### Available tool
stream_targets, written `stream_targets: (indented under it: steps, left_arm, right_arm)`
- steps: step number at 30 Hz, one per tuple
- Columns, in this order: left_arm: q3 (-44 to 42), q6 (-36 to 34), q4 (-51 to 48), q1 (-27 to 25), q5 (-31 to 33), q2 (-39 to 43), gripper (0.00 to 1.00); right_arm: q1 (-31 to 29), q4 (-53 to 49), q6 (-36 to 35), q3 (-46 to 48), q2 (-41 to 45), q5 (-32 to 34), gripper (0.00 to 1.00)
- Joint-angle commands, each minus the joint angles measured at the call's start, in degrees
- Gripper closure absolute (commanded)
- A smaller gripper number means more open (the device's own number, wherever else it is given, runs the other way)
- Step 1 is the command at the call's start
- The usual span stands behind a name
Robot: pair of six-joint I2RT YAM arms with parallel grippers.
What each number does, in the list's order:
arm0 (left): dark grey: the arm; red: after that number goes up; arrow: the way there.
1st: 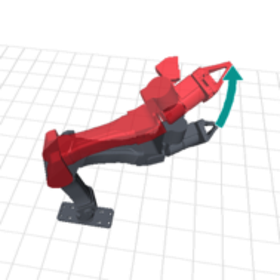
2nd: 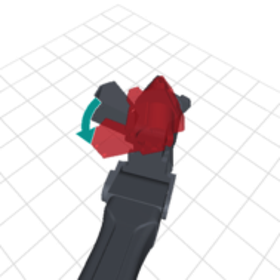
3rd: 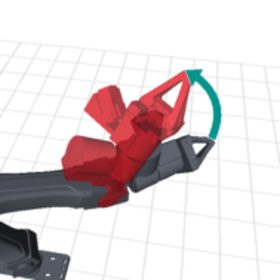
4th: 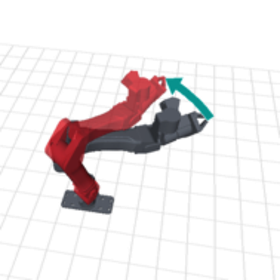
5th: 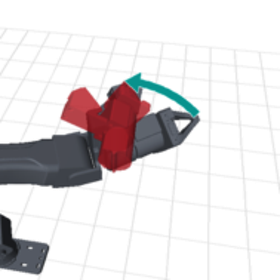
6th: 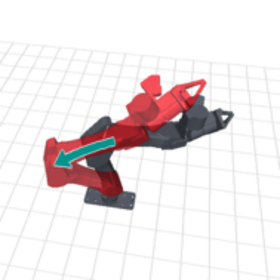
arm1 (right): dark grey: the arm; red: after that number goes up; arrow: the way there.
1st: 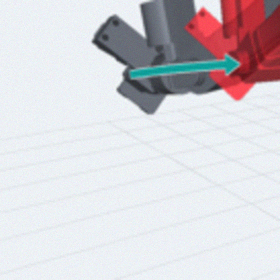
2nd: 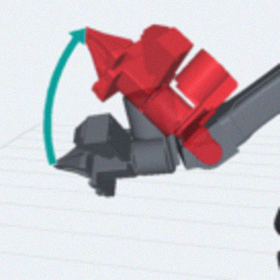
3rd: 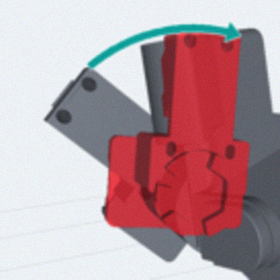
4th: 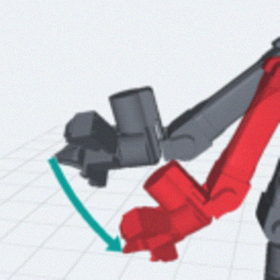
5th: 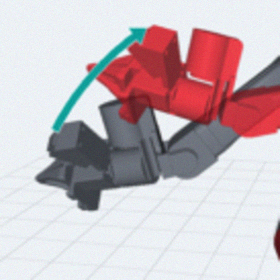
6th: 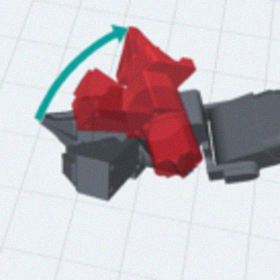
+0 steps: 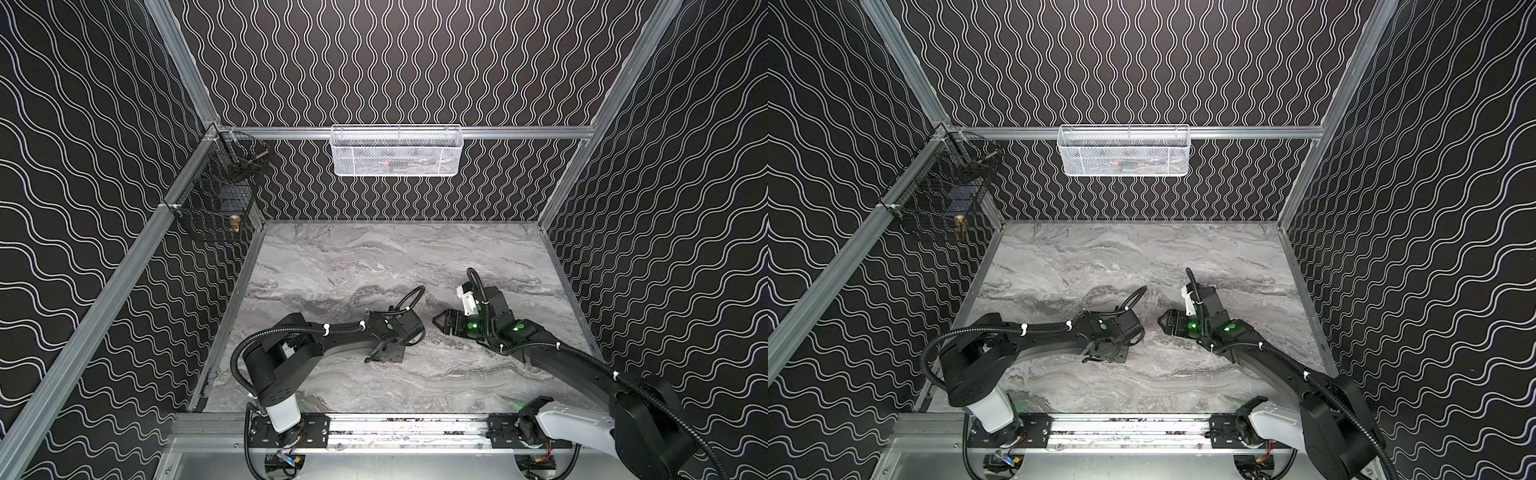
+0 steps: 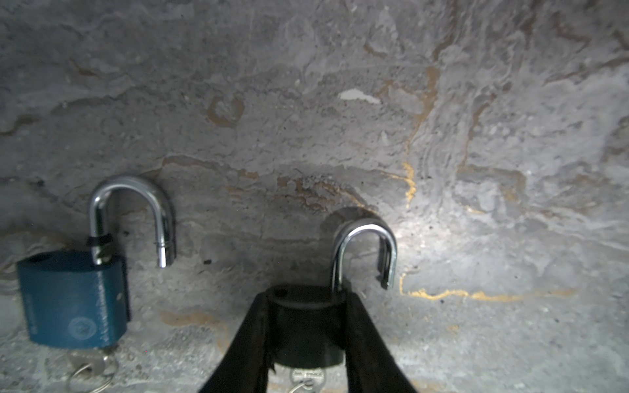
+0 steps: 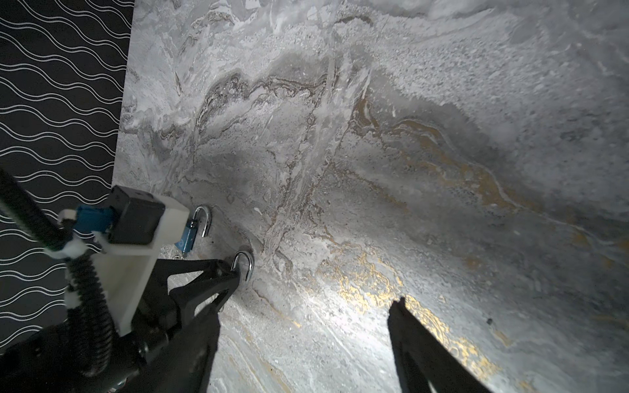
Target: Unlock with the key
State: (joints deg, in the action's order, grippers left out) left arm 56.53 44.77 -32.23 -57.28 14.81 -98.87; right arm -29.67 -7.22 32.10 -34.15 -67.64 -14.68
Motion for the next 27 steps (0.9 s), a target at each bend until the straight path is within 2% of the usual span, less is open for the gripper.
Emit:
stream_targets:
  steps: [1,7,9,12,13,20,22,27]
  left_arm:
    - [-0.4,-0.6,0.2,0.1,0.6,-0.2,0.73]
    - [-0.9,-0.8,1.6,0.4,0.1,-1.1,0.66]
    - [-1.3,-0.8,2.3,0.7,-0.5,-1.2,0.59]
    - [-2.1,-0.8,3.8,0.9,-1.1,-1.1,0.57]
    - [-2.3,-0.9,4.1,1.1,-1.3,-1.0,0.54]
    - [-3.0,-1.2,4.9,1.9,-1.8,-0.9,0.52]
    - [-3.3,-1.3,5.1,2.2,-2.0,-1.0,0.42]
    - [-3.7,-1.6,6.0,2.5,-2.5,-1.3,0.36]
  right_arm:
    - [0.1,2.5,0.5,0.1,0.0,-0.5,0.21]
    - [0.1,2.9,0.5,0.0,-0.4,-1.1,0.21]
    - [0.1,2.8,0.5,-0.2,-0.5,-1.4,0.21]
    - [0.1,3.0,0.4,0.0,-0.5,-1.4,0.2]
    - [0.1,3.1,0.5,0.0,-0.5,-1.4,0.2]
    - [0.1,3.6,0.9,-0.3,-1.2,-1.8,0.2]
    - [0.1,3.7,0.8,-0.6,-1.5,-2.4,0.2]
    - [0.1,3.9,1.1,-0.7,-1.7,-2.3,0.2]
